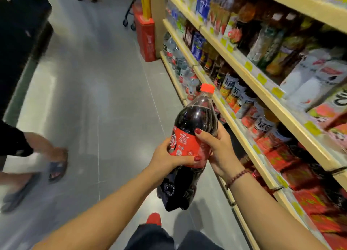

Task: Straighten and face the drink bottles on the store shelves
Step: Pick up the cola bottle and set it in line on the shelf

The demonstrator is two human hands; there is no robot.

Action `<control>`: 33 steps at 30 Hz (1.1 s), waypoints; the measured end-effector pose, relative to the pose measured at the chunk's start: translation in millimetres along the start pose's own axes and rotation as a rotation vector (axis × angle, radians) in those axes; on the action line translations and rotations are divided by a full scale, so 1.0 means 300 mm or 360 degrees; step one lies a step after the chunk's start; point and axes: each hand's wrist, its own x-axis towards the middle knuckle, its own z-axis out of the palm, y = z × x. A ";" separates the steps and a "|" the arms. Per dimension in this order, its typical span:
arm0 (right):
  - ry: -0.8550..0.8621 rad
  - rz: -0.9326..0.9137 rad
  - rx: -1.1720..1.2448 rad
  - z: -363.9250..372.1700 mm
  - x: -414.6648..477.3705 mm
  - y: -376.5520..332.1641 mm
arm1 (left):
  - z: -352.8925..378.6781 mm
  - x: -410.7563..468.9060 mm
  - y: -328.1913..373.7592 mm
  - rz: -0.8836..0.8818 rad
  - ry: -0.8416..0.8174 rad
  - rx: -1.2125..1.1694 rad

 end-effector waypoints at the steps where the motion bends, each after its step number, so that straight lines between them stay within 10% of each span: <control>1: 0.0030 0.0008 0.0011 0.010 0.052 0.002 | -0.020 0.053 0.017 -0.0020 -0.0012 0.0002; 22: 0.0437 -0.0030 0.0123 -0.170 1.180 -0.065 | -0.035 1.256 0.334 -0.0213 -0.0388 0.0160; 33: 0.1128 -0.0160 0.0293 -0.186 1.583 0.090 | -0.084 1.837 0.379 -0.0287 -0.1003 0.0344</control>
